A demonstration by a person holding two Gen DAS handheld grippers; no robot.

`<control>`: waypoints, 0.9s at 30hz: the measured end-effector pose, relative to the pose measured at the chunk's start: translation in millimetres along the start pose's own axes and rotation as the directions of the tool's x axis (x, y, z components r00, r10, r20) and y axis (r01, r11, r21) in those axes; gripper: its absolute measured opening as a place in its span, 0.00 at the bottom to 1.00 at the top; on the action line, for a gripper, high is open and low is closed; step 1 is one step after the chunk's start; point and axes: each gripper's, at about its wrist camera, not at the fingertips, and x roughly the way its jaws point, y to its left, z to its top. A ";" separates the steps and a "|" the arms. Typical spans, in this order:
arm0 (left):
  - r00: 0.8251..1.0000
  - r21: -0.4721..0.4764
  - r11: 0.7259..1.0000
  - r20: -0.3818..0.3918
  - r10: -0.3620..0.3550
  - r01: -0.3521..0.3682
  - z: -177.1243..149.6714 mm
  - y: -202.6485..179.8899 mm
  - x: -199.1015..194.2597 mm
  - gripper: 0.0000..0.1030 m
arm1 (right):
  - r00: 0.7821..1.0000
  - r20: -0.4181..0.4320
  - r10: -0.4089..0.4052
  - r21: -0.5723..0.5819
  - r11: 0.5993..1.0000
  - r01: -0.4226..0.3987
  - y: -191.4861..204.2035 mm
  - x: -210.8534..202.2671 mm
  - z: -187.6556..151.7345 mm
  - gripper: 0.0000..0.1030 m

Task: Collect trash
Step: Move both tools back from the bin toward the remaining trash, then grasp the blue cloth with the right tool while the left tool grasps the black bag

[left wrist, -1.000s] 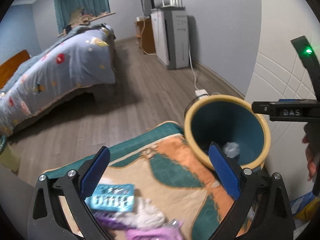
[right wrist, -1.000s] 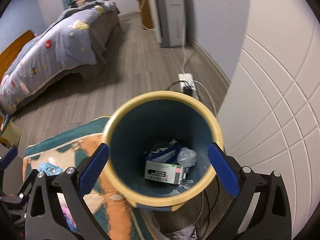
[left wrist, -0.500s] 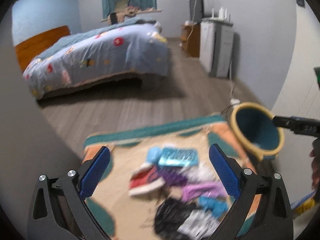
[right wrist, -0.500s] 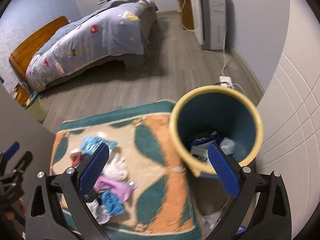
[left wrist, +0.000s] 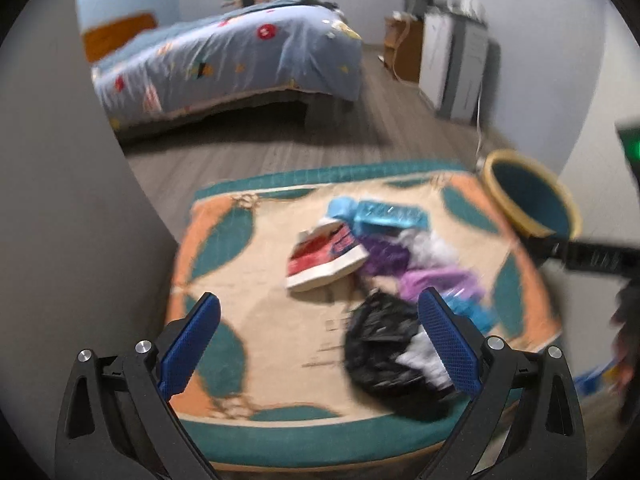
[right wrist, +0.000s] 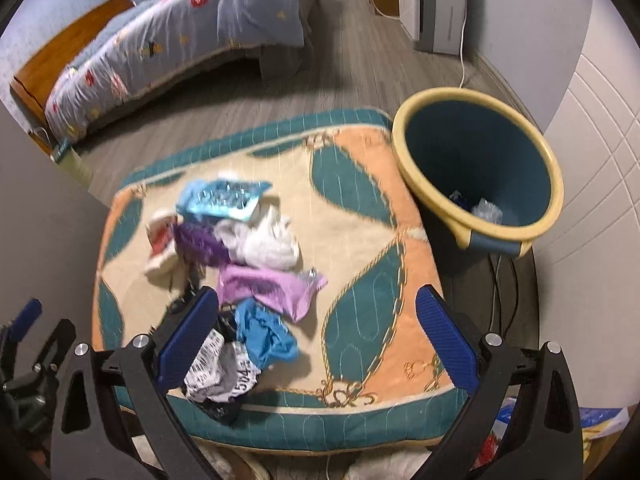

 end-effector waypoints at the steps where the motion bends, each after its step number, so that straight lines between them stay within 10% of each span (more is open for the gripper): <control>1: 1.000 0.033 0.999 0.000 0.023 -0.023 -2.7 -1.0 1.4 0.95 | 1.000 -0.004 -0.004 -0.004 1.000 0.004 1.6 1.6 -2.3 0.94; 9: 0.999 -0.018 1.000 -0.043 -0.009 0.008 -3.4 9.3 17.2 0.95 | 0.997 -0.070 -0.020 -0.068 0.998 0.015 17.8 29.9 -21.7 0.94; 21: 0.993 -0.020 1.000 -0.121 -0.003 0.001 -8.0 14.4 41.5 0.95 | 0.968 -0.240 0.072 -0.109 0.989 -0.101 43.1 73.9 -34.5 0.28; 27: 0.986 0.032 0.999 -0.161 -0.030 0.036 -12.8 -0.1 49.5 0.95 | 0.974 -0.213 0.077 -0.138 0.985 -0.108 45.3 40.2 -15.4 0.23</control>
